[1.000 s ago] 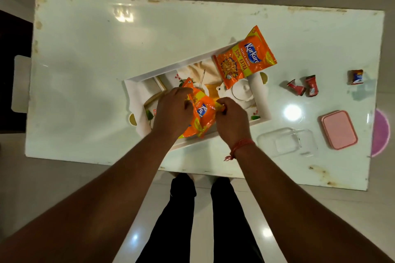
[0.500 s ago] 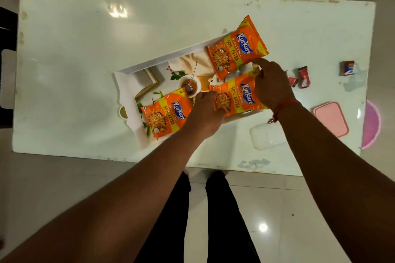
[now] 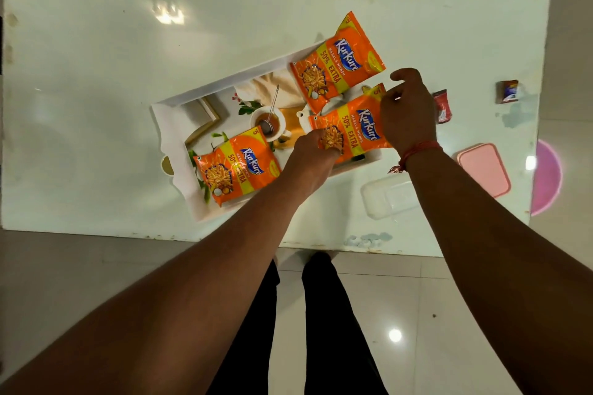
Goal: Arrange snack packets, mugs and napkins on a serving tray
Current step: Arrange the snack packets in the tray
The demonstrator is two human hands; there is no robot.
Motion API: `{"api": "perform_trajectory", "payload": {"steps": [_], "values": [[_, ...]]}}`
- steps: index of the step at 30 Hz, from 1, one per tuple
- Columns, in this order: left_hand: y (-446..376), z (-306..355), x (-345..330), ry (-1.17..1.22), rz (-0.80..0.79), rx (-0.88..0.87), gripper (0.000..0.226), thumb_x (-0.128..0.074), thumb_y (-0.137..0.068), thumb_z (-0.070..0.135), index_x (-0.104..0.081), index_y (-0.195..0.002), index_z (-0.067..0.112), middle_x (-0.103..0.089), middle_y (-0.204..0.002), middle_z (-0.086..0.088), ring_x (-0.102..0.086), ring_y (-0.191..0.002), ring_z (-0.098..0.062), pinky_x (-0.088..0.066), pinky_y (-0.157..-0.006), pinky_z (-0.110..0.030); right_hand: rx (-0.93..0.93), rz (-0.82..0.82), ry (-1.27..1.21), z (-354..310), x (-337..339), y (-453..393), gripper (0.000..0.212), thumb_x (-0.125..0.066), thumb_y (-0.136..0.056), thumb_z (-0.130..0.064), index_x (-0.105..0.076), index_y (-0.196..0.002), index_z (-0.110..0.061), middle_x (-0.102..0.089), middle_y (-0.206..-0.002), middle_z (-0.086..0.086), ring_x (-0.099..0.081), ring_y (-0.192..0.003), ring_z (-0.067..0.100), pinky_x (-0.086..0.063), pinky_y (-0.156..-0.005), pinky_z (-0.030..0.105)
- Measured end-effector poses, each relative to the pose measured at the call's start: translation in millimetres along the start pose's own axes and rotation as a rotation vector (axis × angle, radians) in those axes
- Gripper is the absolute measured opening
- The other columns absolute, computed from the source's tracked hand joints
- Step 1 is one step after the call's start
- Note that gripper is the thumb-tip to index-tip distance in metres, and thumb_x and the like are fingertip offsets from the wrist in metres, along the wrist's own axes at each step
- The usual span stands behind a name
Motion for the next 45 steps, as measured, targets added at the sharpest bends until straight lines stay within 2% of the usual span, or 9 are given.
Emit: {"api": "perform_trajectory", "payload": {"steps": [4, 7, 11, 14, 18, 28, 36, 40, 45], "values": [[2, -6, 14, -0.067, 0.098, -0.039, 0.041, -0.059, -0.094, 0.018, -0.053, -0.134, 0.019, -0.053, -0.133, -0.001, -0.057, -0.117, -0.019, -0.049, -0.083, -0.027, 0.126, 0.169, 0.043, -14, 17, 19, 0.033, -0.055, -0.093, -0.011, -0.054, -0.125, -0.009, -0.056, -0.122, 0.012, -0.056, -0.111, 0.024, -0.046, -0.094, 0.033], [15, -14, 43, -0.138, 0.290, -0.207, 0.031, -0.055, -0.095, 0.009, -0.060, -0.125, 0.016, -0.056, -0.132, -0.004, -0.056, -0.121, -0.017, -0.046, -0.088, -0.024, 0.256, 0.214, 0.052, -36, 12, 50, 0.029, -0.055, -0.088, -0.008, -0.058, -0.118, -0.009, -0.056, -0.116, 0.014, -0.054, -0.108, 0.029, -0.043, -0.091, 0.035], [37, -39, 93, -0.296, 0.575, -0.302, 0.028, -0.055, -0.090, 0.004, -0.064, -0.115, 0.011, -0.060, -0.119, -0.009, -0.055, -0.115, -0.024, -0.042, -0.095, -0.027, 0.270, -0.075, -0.076, -60, -45, 92, 0.028, -0.057, -0.090, -0.006, -0.060, -0.117, -0.005, -0.058, -0.116, 0.016, -0.057, -0.106, 0.032, -0.047, -0.091, 0.040], [43, -63, 124, -0.274, 0.656, -0.217, 0.035, -0.051, -0.083, -0.001, -0.062, -0.115, 0.008, -0.057, -0.122, -0.014, -0.054, -0.117, -0.029, -0.046, -0.098, -0.032, 0.150, -0.341, -0.103, -68, -94, 114, 0.038, -0.060, -0.093, -0.015, -0.053, -0.130, -0.007, -0.054, -0.129, 0.014, -0.056, -0.115, 0.031, -0.047, -0.096, 0.041], [44, -87, 151, -0.223, 0.711, -0.110, 0.035, -0.050, -0.083, -0.001, -0.061, -0.115, 0.006, -0.050, -0.129, -0.016, -0.051, -0.122, -0.033, -0.046, -0.105, -0.044, 0.012, -0.454, -0.107, -79, -131, 119, 0.042, -0.057, -0.096, -0.024, -0.048, -0.134, -0.011, -0.052, -0.133, 0.012, -0.053, -0.122, 0.029, -0.043, -0.097, 0.038], [35, -97, 148, 0.011, 0.581, 0.054, 0.046, -0.049, -0.083, 0.004, -0.055, -0.128, 0.012, -0.049, -0.129, -0.006, -0.054, -0.119, -0.027, -0.049, -0.102, -0.048, -0.135, -0.564, -0.112, -89, -150, 100, 0.012, -0.060, -0.090, -0.016, -0.067, -0.095, -0.010, -0.070, -0.102, 0.010, -0.063, -0.091, 0.022, -0.041, -0.064, 0.021], [13, -44, 107, 0.102, 0.324, -0.097, 0.040, -0.056, -0.077, 0.013, -0.059, -0.112, 0.033, -0.055, -0.125, -0.003, -0.058, -0.116, -0.021, -0.055, -0.093, -0.049, 0.043, -0.302, 0.016, -86, -87, 58, 0.008, -0.060, -0.092, -0.025, -0.061, -0.092, -0.017, -0.063, -0.090, -0.001, -0.062, -0.084, 0.019, -0.046, -0.072, 0.028], [6, -18, 86, 0.123, 0.203, -0.133, 0.043, -0.059, -0.072, 0.017, -0.056, -0.105, 0.046, -0.055, -0.114, 0.014, -0.059, -0.103, 0.000, -0.056, -0.084, -0.032, 0.070, -0.208, 0.036, -83, -56, 40, 0.019, -0.060, -0.094, -0.025, -0.063, -0.110, -0.016, -0.069, -0.106, 0.005, -0.066, -0.097, 0.023, -0.055, -0.086, 0.040], [-9, -12, 69, 0.175, 0.112, -0.134, 0.046, -0.062, -0.087, 0.001, -0.052, -0.116, 0.034, -0.053, -0.135, 0.001, -0.052, -0.098, 0.014, -0.042, -0.075, -0.008, 0.066, -0.156, 0.068, -75, -33, 23, 0.020, -0.059, -0.094, -0.025, -0.062, -0.111, -0.016, -0.068, -0.112, 0.006, -0.064, -0.100, 0.022, -0.054, -0.089, 0.037]]}}
Point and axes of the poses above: each hand's wrist, its own y-axis away from the middle knuckle, its own x-axis out of the back of the hand, z = x × y, the point moved 5 cm from there along -y, towards the middle knuckle
